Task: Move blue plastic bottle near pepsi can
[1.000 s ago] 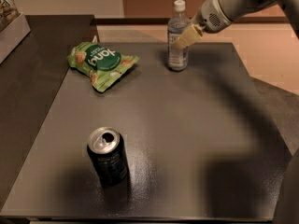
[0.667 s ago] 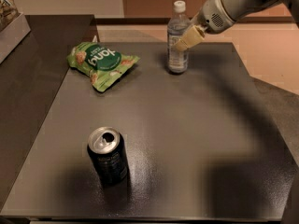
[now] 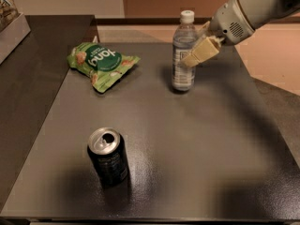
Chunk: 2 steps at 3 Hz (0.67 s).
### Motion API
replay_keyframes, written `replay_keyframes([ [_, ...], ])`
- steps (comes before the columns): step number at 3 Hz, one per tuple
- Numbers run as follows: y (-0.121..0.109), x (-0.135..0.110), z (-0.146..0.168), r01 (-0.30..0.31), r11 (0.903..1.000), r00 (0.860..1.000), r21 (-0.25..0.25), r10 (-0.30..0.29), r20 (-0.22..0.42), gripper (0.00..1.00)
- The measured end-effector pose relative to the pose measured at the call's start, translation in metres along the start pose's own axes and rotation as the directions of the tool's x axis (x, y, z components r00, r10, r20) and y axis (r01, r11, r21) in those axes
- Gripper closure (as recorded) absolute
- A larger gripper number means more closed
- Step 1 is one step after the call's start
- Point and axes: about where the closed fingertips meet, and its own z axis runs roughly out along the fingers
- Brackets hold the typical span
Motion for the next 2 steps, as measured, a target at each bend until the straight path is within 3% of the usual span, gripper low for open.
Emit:
replay_keyframes([
  [2,0.0034,-0.0028,0.0049,0.015,0.9998,1.000,-0.013,-0.015,0.011,1.00],
])
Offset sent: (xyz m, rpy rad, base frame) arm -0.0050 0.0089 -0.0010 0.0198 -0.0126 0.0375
